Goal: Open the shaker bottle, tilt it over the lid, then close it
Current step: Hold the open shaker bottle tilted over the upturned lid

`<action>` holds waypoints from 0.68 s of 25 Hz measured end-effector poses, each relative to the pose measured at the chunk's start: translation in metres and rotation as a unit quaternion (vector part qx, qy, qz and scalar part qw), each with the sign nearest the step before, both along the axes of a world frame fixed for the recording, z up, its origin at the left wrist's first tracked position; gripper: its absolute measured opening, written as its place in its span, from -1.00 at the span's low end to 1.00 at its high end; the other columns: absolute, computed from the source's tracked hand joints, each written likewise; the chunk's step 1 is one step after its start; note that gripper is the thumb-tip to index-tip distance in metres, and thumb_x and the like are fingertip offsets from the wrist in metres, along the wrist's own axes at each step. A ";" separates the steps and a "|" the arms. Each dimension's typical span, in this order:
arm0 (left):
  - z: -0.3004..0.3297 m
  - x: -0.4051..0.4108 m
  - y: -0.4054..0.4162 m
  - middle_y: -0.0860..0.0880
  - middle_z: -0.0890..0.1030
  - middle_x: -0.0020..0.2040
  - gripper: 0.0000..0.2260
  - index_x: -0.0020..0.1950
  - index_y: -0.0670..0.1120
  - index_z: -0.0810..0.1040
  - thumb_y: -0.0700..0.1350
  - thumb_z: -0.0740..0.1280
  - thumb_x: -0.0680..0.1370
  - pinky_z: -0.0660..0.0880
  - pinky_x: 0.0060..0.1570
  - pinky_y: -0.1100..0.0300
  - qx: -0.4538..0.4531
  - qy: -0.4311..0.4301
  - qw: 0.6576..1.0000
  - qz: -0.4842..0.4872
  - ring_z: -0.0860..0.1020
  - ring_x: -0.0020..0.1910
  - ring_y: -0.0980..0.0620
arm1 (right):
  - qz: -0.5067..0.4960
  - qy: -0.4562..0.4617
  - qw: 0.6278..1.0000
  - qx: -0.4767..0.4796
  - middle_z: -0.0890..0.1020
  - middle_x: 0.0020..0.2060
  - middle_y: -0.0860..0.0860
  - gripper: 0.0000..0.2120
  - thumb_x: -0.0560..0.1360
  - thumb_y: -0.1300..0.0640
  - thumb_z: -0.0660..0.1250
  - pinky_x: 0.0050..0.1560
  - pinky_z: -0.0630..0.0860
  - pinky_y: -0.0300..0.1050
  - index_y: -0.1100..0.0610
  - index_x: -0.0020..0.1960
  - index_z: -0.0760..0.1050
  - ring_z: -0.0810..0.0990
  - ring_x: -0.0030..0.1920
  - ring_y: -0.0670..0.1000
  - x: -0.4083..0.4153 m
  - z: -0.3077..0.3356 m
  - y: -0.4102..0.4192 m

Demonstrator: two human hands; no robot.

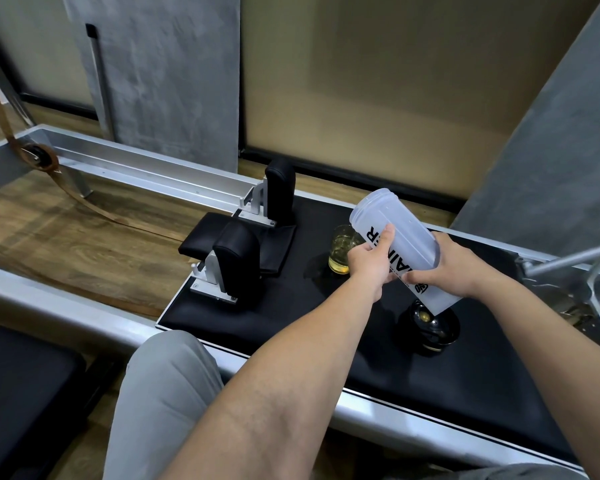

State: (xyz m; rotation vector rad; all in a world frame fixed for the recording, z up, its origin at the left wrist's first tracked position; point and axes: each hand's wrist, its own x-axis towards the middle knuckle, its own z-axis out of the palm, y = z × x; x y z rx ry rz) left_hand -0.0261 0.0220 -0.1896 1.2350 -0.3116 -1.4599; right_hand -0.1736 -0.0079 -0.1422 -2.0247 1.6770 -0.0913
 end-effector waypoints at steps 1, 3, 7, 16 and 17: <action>-0.001 0.000 0.000 -0.02 0.60 -0.09 -0.62 -0.13 -0.14 0.50 0.16 0.47 0.56 0.72 -0.05 -0.04 0.000 0.001 1.000 0.000 0.65 -0.09 -0.01 | 0.000 0.000 1.000 0.001 0.54 0.16 0.05 -0.11 0.31 -0.12 0.62 -0.04 0.49 0.00 0.07 0.48 0.26 0.56 0.07 0.09 0.000 -0.001 0.000; -0.002 0.000 0.001 -0.02 0.60 -0.12 -0.62 -0.16 -0.13 0.49 0.16 0.46 0.56 0.72 -0.07 -0.03 0.002 -0.005 1.000 -0.006 0.64 -0.13 0.02 | 0.000 -0.002 1.000 0.001 0.54 0.17 0.06 -0.10 0.31 -0.12 0.63 0.01 0.52 0.02 0.07 0.50 0.25 0.56 0.09 0.10 -0.001 -0.003 0.000; -0.011 0.005 0.000 -0.01 0.64 -0.03 -0.67 -0.04 -0.12 0.57 0.15 0.45 0.58 0.72 -0.08 0.00 0.001 -0.006 1.000 -0.030 0.64 -0.07 0.04 | -0.013 -0.015 1.000 -0.001 0.54 0.17 0.07 -0.06 0.31 -0.12 0.63 0.02 0.57 0.04 0.06 0.51 0.22 0.58 0.08 0.11 0.001 -0.018 0.004; -0.025 0.015 0.005 0.05 0.70 0.16 -0.68 0.29 0.00 0.61 0.13 0.41 0.61 0.62 0.23 -0.10 -0.026 -0.023 0.998 -0.046 0.66 0.15 0.00 | -0.022 -0.099 0.995 -0.023 0.44 0.29 0.00 0.07 0.24 -0.23 0.62 0.16 0.55 0.11 -0.04 0.57 0.12 0.50 0.23 0.07 0.006 -0.057 0.017; -0.016 0.014 0.005 0.09 0.69 0.14 -0.65 0.32 0.02 0.59 0.14 0.41 0.60 0.61 0.22 -0.05 -0.036 -0.039 0.998 -0.039 0.64 0.13 0.05 | -0.019 -0.117 0.992 -0.033 0.43 0.30 -0.02 0.06 0.26 -0.19 0.63 0.16 0.53 0.07 -0.03 0.58 0.12 0.49 0.24 0.05 0.008 -0.053 0.017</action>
